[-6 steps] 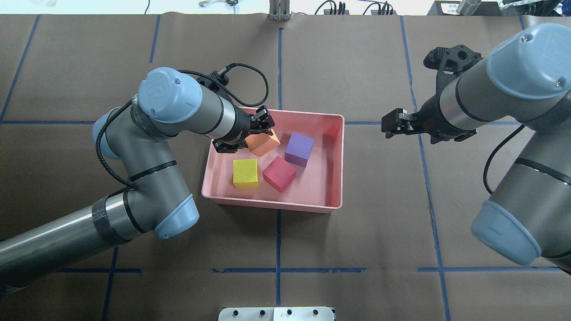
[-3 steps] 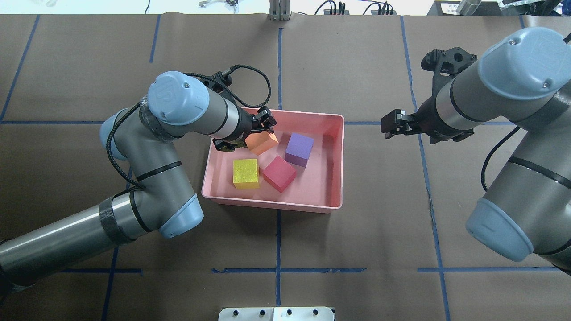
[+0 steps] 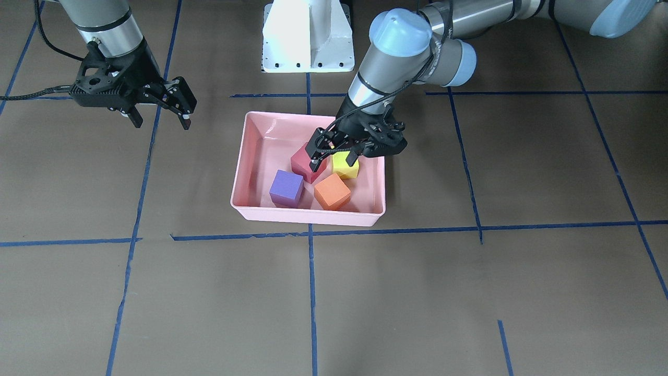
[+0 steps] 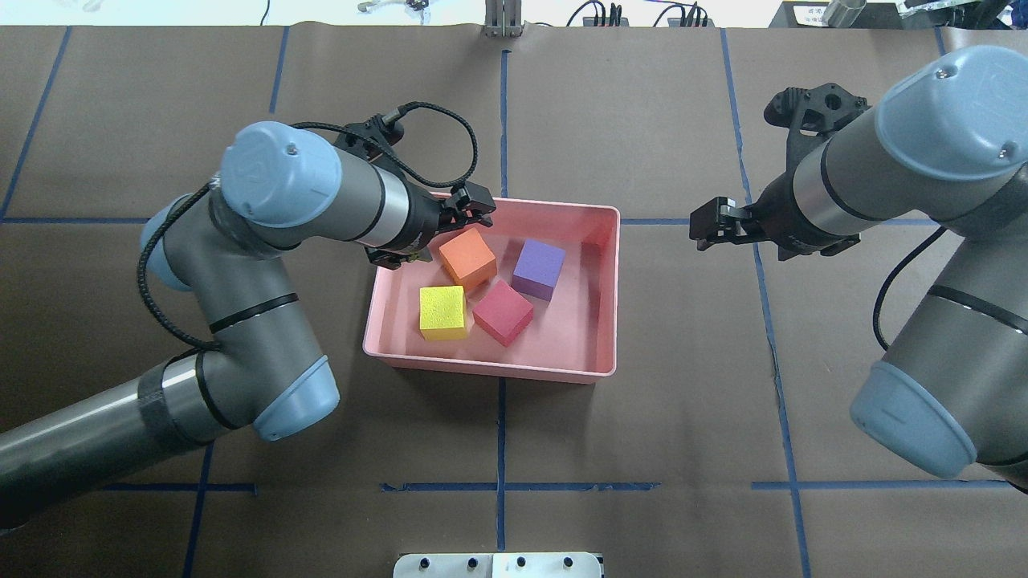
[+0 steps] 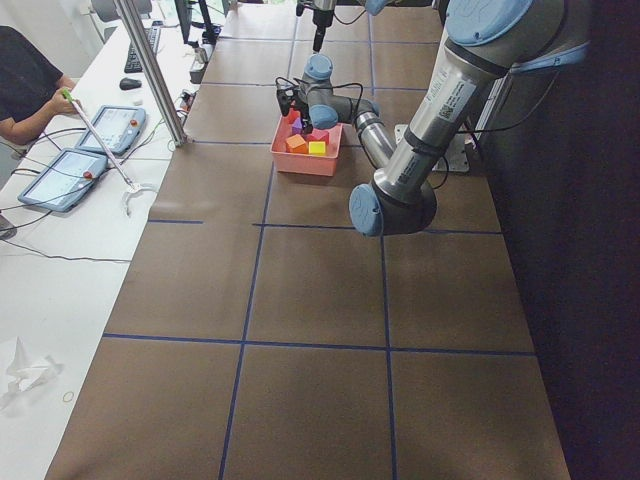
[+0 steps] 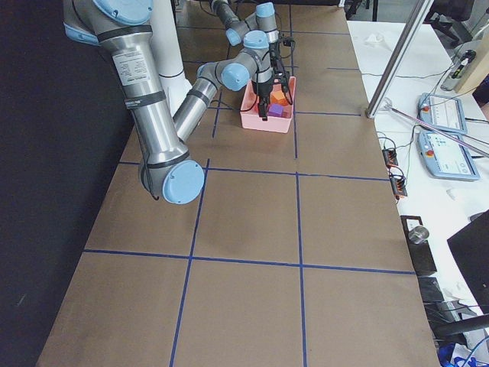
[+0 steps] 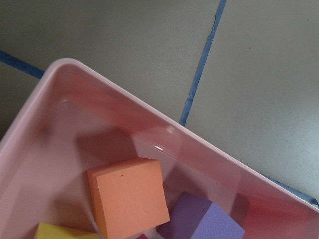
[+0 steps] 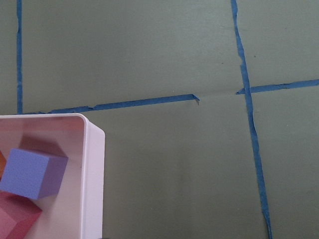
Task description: Place blocks into pink bin with both arms
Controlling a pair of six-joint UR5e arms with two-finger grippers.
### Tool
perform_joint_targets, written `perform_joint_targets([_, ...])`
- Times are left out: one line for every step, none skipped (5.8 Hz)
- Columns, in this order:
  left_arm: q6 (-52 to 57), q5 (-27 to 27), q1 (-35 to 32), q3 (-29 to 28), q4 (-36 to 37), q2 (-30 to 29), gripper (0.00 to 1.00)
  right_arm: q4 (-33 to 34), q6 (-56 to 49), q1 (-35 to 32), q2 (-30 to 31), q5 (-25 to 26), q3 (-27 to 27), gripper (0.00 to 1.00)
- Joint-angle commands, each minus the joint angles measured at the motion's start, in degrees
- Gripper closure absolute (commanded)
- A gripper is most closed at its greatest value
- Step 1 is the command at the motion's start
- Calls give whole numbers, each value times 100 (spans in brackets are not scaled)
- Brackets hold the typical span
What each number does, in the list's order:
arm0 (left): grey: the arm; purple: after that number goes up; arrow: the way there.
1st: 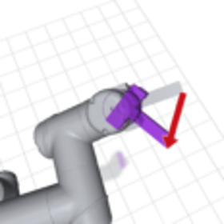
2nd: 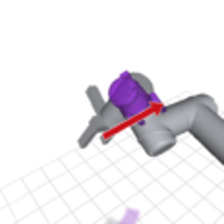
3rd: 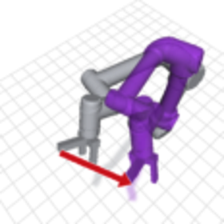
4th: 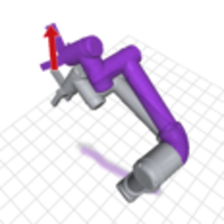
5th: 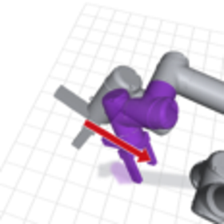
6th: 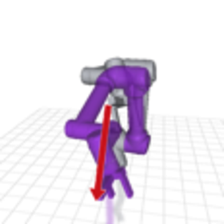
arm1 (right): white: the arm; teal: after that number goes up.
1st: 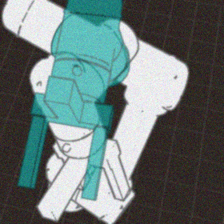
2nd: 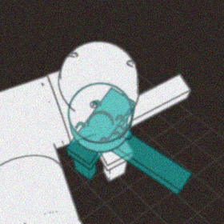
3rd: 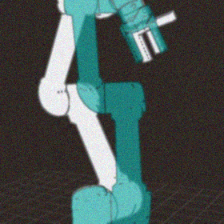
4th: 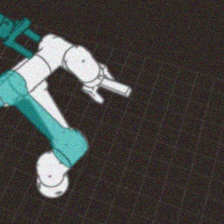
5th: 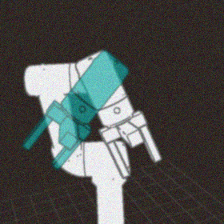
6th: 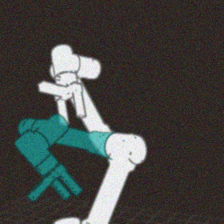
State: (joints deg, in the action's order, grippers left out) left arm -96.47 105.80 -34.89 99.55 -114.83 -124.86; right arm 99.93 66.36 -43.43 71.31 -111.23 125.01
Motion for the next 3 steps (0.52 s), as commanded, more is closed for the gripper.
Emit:
perform_joint_targets([476,37,-245,1175,13,932,0,-8,-26,-95,748,-239,591,0])
perform_joint_targets([1290,98,-273,1676,-4,1616,0,-26,-566,-313,962,-503,603,0])
perform_joint_targets([1741,142,-430,1838,-13,2118,0,-35,-719,-602,1086,-688,664,0])
